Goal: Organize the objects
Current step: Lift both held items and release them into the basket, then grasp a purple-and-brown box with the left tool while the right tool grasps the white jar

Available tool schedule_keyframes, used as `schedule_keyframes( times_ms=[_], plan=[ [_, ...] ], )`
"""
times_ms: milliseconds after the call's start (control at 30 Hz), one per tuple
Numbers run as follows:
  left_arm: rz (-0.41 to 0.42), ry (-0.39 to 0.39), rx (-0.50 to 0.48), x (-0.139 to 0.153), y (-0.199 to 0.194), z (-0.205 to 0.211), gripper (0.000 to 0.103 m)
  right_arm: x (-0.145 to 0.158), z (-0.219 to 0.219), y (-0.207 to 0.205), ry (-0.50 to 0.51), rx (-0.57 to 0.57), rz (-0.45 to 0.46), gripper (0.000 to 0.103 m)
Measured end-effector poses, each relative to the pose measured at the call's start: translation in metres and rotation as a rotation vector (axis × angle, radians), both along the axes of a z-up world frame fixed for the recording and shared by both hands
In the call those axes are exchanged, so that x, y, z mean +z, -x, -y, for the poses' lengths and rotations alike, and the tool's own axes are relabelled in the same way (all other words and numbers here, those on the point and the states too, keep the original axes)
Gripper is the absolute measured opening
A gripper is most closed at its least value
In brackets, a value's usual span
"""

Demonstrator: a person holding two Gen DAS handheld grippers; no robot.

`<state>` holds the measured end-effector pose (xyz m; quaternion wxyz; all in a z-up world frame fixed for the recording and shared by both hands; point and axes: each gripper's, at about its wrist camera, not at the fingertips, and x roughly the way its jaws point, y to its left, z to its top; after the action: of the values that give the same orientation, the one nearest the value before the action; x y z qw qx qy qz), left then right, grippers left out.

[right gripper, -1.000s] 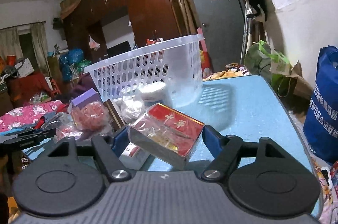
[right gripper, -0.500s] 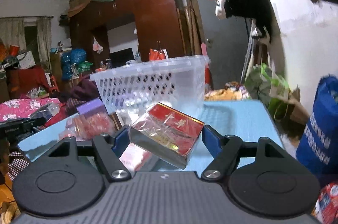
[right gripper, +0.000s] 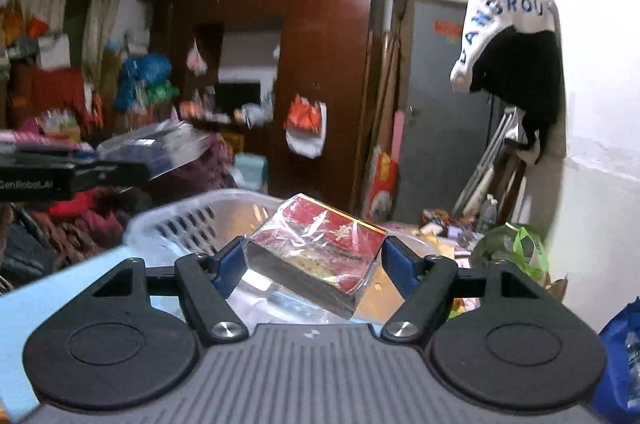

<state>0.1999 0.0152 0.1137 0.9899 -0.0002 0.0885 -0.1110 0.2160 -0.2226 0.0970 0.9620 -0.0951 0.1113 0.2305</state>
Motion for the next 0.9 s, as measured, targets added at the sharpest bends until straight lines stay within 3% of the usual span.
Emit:
schedule_keyframes(
  times_ms=[67,133,233,267,300,367,433,500,633,733,900],
  plan=[
    [-0.031,-0.012,0.007,-0.004,-0.019,0.006,0.034,-0.005,-0.009,-0.015,0.023,0.006,-0.016,0.075],
    [-0.065,0.002,0.010,-0.010,-0.036,0.005,0.042,-0.010,-0.013,-0.028,0.019,0.010,-0.049,0.077],
    [-0.118,0.023,0.059,-0.023,-0.053,-0.003,0.062,-0.016,-0.009,-0.028,0.003,-0.037,-0.045,0.094],
    [-0.124,0.021,0.072,-0.026,-0.052,-0.006,0.062,-0.017,-0.006,-0.024,-0.004,-0.045,-0.039,0.102],
    [-0.116,0.020,0.075,-0.028,-0.046,-0.009,0.062,-0.017,-0.001,-0.017,-0.016,-0.046,-0.027,0.103],
    [-0.093,0.040,0.054,-0.029,-0.025,-0.016,0.063,-0.015,0.011,0.000,-0.050,-0.035,-0.010,0.103],
    [-0.072,0.069,0.006,-0.031,0.006,-0.024,0.077,-0.019,0.028,0.023,-0.108,-0.017,-0.025,0.103],
    [-0.038,0.068,-0.024,-0.039,0.041,-0.026,0.082,-0.031,0.044,0.046,-0.149,0.013,-0.031,0.103],
    [-0.020,0.054,-0.044,-0.064,0.090,-0.022,0.083,-0.062,0.062,0.072,-0.155,-0.006,-0.052,0.103],
    [-0.021,0.046,-0.063,-0.079,0.104,-0.011,0.083,-0.074,0.061,0.066,-0.132,-0.007,-0.085,0.102],
    [-0.055,0.000,-0.058,-0.093,0.094,0.006,0.082,-0.078,0.053,0.042,-0.116,-0.013,-0.142,0.078]
  ],
)
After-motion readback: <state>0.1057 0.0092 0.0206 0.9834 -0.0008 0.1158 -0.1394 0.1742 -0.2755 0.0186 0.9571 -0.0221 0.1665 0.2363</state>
